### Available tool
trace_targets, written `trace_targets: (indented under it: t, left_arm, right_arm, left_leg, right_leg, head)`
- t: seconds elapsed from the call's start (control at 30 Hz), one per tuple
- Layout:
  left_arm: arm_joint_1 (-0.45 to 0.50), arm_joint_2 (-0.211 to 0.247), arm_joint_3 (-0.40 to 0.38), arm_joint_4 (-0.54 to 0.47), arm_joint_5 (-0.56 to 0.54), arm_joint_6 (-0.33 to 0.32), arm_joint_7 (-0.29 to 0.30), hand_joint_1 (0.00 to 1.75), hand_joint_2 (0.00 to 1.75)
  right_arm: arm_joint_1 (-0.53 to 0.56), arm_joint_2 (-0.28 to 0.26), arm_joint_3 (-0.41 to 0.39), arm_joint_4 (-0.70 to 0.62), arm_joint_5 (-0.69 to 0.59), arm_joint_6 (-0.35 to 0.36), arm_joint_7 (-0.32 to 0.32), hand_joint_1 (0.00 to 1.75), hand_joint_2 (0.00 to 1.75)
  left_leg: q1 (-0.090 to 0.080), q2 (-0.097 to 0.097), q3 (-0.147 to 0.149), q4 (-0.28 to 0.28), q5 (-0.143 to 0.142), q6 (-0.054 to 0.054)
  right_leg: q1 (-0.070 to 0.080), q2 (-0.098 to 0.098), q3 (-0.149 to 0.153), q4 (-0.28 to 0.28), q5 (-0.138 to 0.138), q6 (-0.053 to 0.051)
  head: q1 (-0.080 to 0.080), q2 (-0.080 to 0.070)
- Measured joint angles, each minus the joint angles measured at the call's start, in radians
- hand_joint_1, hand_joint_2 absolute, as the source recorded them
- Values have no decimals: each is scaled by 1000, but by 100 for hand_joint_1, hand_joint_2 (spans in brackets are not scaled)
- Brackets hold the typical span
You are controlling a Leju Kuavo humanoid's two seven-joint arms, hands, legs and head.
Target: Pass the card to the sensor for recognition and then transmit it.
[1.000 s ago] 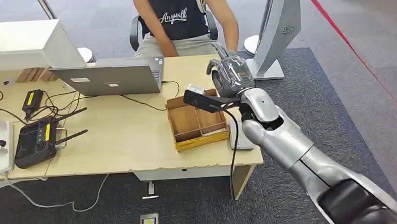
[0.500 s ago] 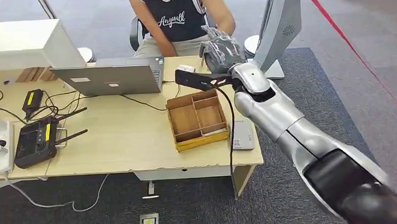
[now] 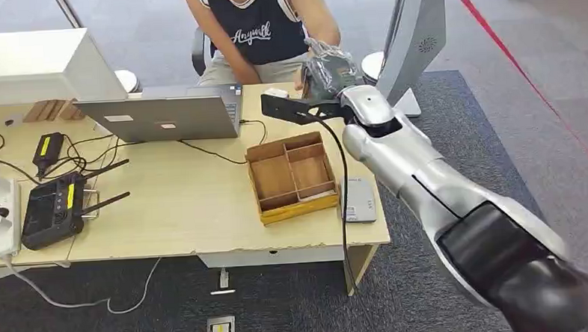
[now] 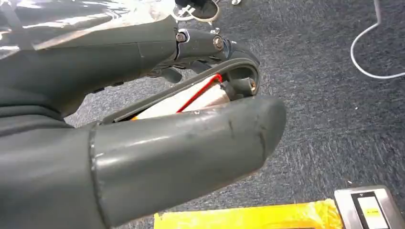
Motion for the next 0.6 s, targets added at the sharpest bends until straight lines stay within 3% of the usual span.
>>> trace_targets:
  t: [0.13,0.5,0.53,0.57,0.6]
  left_arm:
    - [0,0,-6,0,0,0,0,0,0]
    - [2,7,-32,0,18,-3,22,0,0]
    - [4,8,-34,0,21,-3,23,0,0]
    - [7,9,-35,0,26,-3,23,0,0]
    - [9,9,-37,0,32,-3,23,0,0]
  right_arm:
    - [-2,7,2,21,-1,0,0,175,175]
    - [-55,0,2,106,-2,-9,81,169,175]
    - [-55,-2,2,114,-3,-10,83,61,175]
    - [-55,-2,2,121,-3,-11,90,2,175]
    - [-55,-2,2,128,-3,-12,94,0,175]
  left_leg:
    - [0,0,0,0,0,0]
    - [0,0,0,0,0,0]
    - [0,0,0,0,0,0]
    - [0,0,0,0,0,0]
    - [0,0,0,0,0,0]
  right_leg:
    - [0,0,0,0,0,0]
    - [0,0,0,0,0,0]
    - [0,0,0,0,0,0]
    - [0,0,0,0,0,0]
    - [0,0,0,0,0,0]
  head:
    - [0,0]
    - [0,0]
    - [0,0]
    - [0,0]
    - [0,0]
